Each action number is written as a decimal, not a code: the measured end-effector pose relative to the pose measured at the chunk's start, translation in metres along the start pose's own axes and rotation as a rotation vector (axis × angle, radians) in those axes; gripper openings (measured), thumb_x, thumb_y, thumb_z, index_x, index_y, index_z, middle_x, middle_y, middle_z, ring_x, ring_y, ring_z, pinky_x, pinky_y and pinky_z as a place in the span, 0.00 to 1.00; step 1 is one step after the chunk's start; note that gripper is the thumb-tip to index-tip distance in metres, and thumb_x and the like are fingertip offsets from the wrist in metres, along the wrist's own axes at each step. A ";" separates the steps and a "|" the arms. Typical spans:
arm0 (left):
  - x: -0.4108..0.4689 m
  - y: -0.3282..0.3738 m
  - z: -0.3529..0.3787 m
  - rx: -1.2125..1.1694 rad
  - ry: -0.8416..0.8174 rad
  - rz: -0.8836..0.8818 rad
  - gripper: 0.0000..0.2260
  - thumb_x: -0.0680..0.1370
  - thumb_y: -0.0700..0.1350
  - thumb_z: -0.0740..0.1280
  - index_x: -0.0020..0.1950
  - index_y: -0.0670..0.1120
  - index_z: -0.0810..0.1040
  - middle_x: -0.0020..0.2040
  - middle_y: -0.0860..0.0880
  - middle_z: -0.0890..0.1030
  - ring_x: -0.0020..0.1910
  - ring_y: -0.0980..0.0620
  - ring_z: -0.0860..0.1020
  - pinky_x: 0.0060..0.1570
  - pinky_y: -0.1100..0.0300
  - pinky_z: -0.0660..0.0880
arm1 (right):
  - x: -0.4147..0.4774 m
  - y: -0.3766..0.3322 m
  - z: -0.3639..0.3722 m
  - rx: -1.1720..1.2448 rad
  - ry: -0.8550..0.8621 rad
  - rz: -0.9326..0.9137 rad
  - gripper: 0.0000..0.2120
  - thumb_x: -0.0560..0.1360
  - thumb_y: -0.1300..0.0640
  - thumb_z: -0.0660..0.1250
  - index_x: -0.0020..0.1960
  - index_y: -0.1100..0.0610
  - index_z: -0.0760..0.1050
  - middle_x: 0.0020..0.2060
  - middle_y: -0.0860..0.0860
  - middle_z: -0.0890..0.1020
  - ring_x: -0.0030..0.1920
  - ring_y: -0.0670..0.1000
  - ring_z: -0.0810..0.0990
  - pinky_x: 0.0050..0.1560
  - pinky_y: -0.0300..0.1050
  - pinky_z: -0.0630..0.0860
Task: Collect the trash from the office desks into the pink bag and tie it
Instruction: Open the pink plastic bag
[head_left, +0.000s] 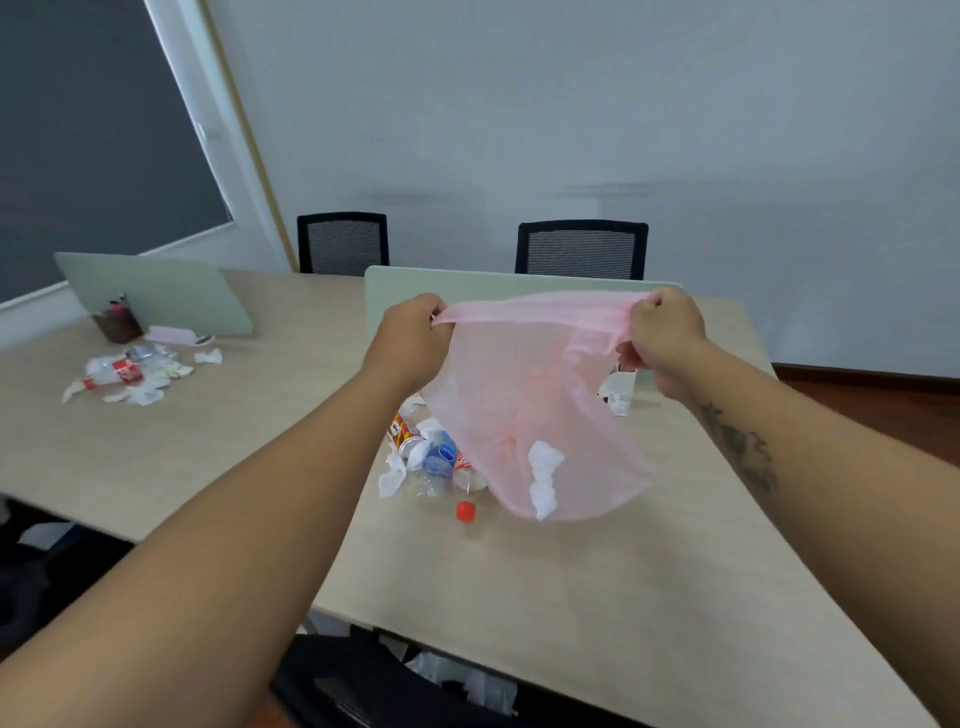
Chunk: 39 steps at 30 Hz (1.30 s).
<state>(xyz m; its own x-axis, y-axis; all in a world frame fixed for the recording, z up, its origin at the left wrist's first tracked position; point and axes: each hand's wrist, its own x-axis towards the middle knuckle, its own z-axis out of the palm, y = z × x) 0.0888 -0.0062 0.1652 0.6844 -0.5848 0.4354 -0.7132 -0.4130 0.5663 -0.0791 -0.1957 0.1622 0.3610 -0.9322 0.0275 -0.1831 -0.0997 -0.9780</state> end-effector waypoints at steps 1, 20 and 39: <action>0.002 0.000 -0.006 0.003 0.008 -0.009 0.07 0.79 0.39 0.62 0.42 0.44 0.76 0.40 0.47 0.76 0.41 0.46 0.71 0.38 0.58 0.63 | 0.000 -0.007 0.000 0.027 -0.021 0.015 0.10 0.79 0.62 0.50 0.45 0.54 0.68 0.37 0.57 0.75 0.26 0.52 0.73 0.33 0.47 0.78; 0.012 -0.066 -0.214 0.057 0.407 -0.287 0.16 0.82 0.45 0.55 0.52 0.39 0.81 0.47 0.42 0.79 0.45 0.43 0.74 0.44 0.55 0.69 | -0.079 -0.148 0.123 0.138 -0.407 -0.309 0.16 0.78 0.53 0.66 0.51 0.68 0.78 0.44 0.57 0.79 0.35 0.53 0.78 0.41 0.46 0.84; -0.076 -0.338 -0.406 0.387 0.149 -0.246 0.12 0.72 0.52 0.76 0.46 0.46 0.79 0.38 0.51 0.75 0.43 0.46 0.73 0.42 0.53 0.69 | -0.231 -0.115 0.425 -0.163 -0.417 -0.258 0.11 0.75 0.67 0.57 0.38 0.60 0.75 0.39 0.58 0.77 0.34 0.55 0.73 0.33 0.47 0.76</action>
<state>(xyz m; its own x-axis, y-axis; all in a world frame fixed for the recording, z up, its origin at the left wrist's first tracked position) 0.3394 0.4616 0.2244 0.8338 -0.3428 0.4327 -0.5124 -0.7723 0.3755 0.2472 0.1785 0.1804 0.7409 -0.6556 0.1461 -0.1684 -0.3919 -0.9045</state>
